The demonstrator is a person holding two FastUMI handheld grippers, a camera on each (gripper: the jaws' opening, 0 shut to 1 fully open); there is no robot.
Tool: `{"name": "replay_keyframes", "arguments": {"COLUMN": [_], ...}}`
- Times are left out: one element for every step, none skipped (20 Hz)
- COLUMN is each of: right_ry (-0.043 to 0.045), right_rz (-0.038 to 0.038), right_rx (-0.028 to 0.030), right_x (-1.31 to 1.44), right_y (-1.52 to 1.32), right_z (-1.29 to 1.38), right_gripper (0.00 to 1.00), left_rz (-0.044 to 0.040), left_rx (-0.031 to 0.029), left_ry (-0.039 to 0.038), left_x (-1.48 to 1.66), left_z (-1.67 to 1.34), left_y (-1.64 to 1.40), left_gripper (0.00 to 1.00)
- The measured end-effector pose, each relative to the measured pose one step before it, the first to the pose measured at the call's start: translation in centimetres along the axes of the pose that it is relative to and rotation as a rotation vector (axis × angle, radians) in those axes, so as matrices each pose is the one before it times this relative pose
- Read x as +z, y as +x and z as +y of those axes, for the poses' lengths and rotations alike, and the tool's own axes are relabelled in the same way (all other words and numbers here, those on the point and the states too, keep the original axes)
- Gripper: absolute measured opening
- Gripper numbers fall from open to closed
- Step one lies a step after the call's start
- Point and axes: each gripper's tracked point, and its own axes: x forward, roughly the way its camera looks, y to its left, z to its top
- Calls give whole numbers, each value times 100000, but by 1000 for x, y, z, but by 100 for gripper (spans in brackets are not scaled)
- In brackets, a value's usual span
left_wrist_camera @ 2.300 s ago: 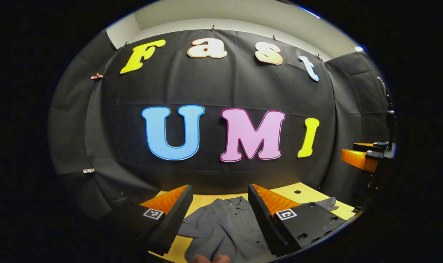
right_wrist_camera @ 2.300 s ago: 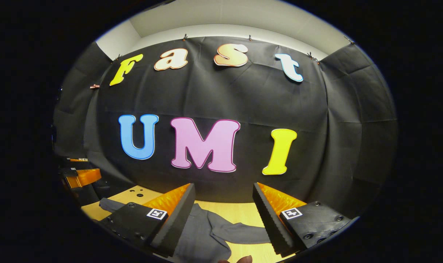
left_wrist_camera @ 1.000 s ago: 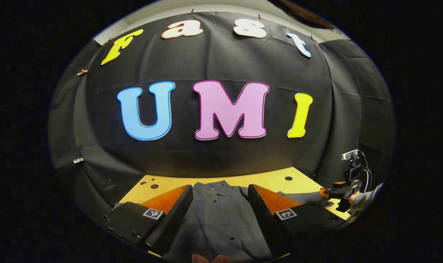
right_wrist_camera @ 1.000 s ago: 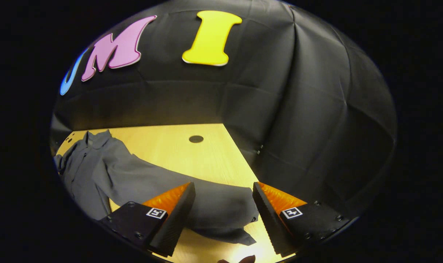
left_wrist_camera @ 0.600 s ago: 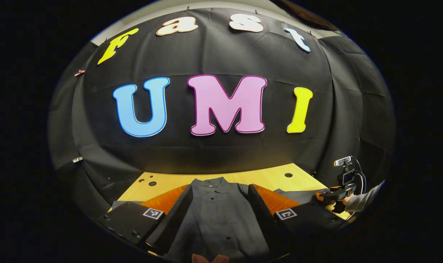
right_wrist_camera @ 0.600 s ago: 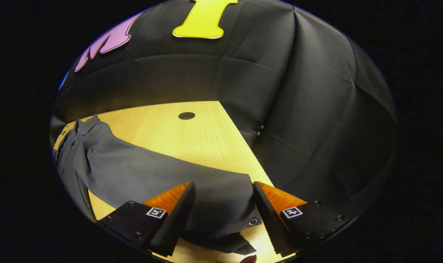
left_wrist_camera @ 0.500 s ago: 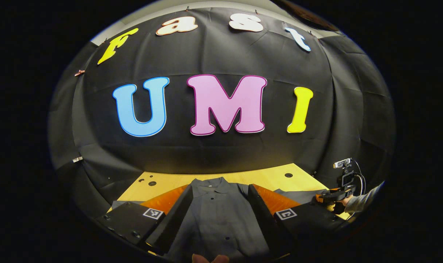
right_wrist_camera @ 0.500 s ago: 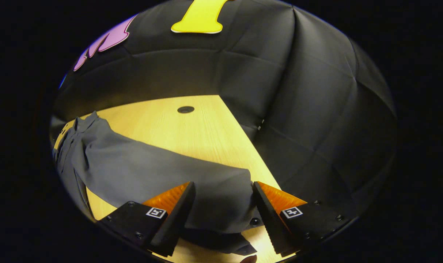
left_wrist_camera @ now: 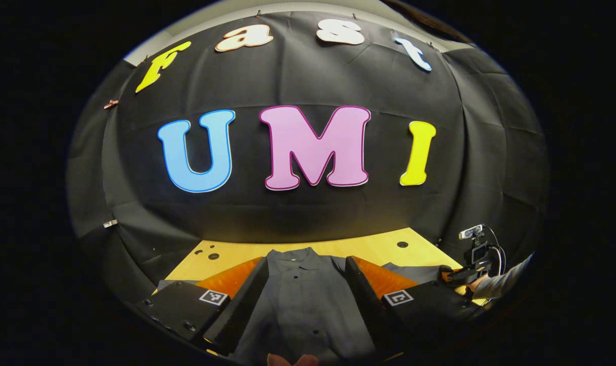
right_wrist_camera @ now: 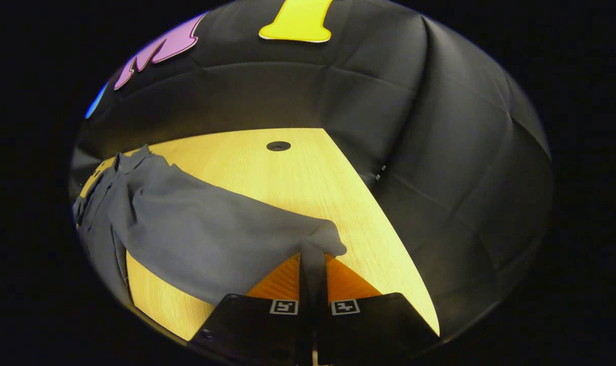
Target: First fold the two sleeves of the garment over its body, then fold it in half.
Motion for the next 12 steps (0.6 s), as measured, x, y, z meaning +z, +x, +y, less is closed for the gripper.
{"name": "replay_keyframes", "arguments": {"right_ry": [825, 1061, 694, -34, -710, -390, -373, -338, 195, 296, 711, 165], "right_rz": [-1699, -2548, -3110, -2666, -1831, -1434, -1332, -1220, -1149, -1170, -991, -1065], "right_rx": [-845, -518, -914, -1156, -1643, -1287, -1301, -1360, -920, -1151, -512, -870], "right_x": [611, 835, 900, 815, 653, 452, 569, 156, 475, 501, 583, 498], "right_y": [-568, -605, -1012, -1037, -1126, -1177, -1187, -820, -1203, -1387, -1353, -1331], "right_z": [14, -150, -149, -196, -280, -239, -221, -337, -59, -99, 142, 251], "right_gripper": [9, 0, 9, 9, 8, 9, 9, 9, 9, 8, 9, 8], "left_rz": [-369, -324, -532, -387, -236, 80, -608, -583, -408, -156, -172, -297], "left_rx": [-30, -250, -426, -749, -1056, -972, -685, -600, -558, -560, -403, -218], "left_ry": [105, 145, -128, -397, -491, -298, -316, -476, -498, -507, -585, -580], "left_x": [84, -84, 48, -83, 48, -178, 50, 41, 99, -221, 0, -20], "left_z": [402, 378, 441, 426, 391, 450, 650, 631, 593, 735, 695, 860], "left_y": [-293, -278, -253, -128, -200, -227, -262, -207, -195, -180, -212, -283], "left_gripper": [95, 95, 95, 95, 95, 95, 95, 95, 95, 95, 95, 95]}}
